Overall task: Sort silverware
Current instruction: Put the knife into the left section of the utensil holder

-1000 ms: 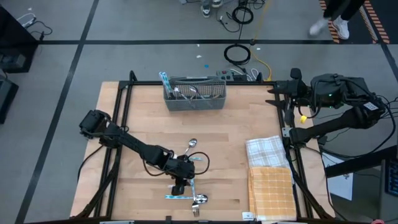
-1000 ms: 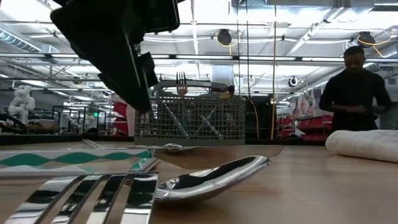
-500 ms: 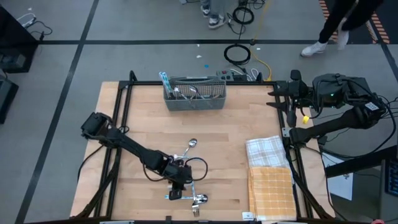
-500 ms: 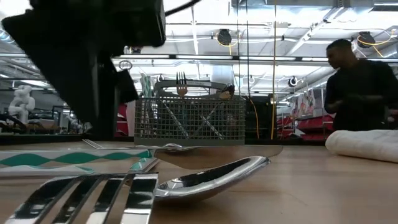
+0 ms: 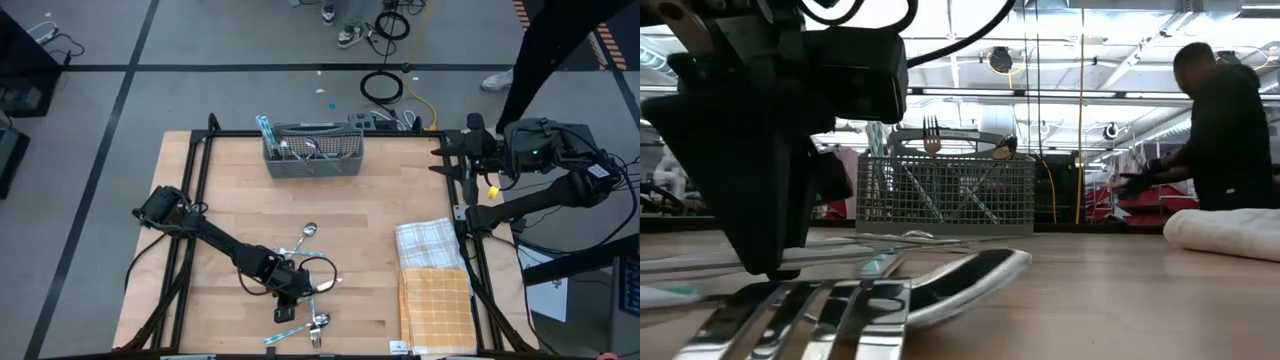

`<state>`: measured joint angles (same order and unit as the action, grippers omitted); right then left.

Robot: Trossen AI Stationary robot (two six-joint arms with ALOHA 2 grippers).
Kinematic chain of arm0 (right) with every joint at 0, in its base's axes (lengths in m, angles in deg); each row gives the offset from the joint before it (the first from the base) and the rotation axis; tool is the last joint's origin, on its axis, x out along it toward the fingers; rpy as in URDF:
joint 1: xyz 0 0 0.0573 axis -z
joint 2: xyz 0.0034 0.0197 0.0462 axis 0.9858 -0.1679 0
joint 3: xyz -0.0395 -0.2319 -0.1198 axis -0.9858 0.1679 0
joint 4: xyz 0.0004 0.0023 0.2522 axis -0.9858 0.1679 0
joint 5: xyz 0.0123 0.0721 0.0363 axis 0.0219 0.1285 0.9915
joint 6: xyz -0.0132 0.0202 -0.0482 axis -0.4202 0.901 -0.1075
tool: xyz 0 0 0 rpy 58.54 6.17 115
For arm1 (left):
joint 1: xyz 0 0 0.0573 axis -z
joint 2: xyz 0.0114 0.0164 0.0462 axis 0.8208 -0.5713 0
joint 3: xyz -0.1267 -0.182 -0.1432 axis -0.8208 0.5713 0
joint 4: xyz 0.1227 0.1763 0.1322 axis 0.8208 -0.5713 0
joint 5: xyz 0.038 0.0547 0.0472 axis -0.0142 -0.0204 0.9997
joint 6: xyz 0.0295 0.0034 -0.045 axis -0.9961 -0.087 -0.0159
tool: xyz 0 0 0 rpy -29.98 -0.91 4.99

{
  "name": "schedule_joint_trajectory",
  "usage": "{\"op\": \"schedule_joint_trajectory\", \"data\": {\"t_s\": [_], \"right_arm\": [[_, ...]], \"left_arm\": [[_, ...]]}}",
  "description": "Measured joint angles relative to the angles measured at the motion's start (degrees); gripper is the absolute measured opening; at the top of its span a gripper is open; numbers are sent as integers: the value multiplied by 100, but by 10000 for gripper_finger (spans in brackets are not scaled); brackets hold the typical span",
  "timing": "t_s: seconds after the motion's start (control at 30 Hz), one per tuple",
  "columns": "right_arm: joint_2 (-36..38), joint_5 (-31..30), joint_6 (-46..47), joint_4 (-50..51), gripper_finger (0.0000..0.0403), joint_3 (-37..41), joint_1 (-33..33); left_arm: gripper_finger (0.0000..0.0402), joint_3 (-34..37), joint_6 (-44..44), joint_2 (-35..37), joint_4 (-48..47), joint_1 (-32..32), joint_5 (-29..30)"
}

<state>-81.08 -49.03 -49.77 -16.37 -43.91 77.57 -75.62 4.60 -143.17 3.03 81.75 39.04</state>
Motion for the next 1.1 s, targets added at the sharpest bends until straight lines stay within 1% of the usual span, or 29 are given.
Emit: {"op": "schedule_joint_trajectory", "data": {"t_s": [0.1,0.13,0.37,0.57,0.7,0.77,0.87,0.97,1.0,1.1], "right_arm": [[35,0,50,30,155,0,0],[58,0,77,44,155,0,0],[155,-3,142,132,155,0,0],[201,-4,192,216,155,0,-2],[223,-4,192,254,155,0,0],[227,-7,192,254,155,0,0],[232,-7,192,254,155,0,0],[247,-8,192,259,155,0,-1],[248,-8,192,262,155,0,-2],[273,-8,192,280,155,0,-2]], "left_arm": [[31,0,16,-25,-18,-4,24],[24,0,43,-25,-20,-10,41],[24,8,535,138,-198,-162,13],[24,46,904,647,-946,-296,671],[24,-210,1042,1079,-1558,-397,947],[24,-332,1184,1284,-1644,-478,1037],[24,-374,1666,1729,-1367,-623,1368],[24,-346,2069,2262,-602,-787,2069],[24,-324,2090,2455,-313,-852,2325],[24,-176,2097,3019,1216,-1075,3046]]}}
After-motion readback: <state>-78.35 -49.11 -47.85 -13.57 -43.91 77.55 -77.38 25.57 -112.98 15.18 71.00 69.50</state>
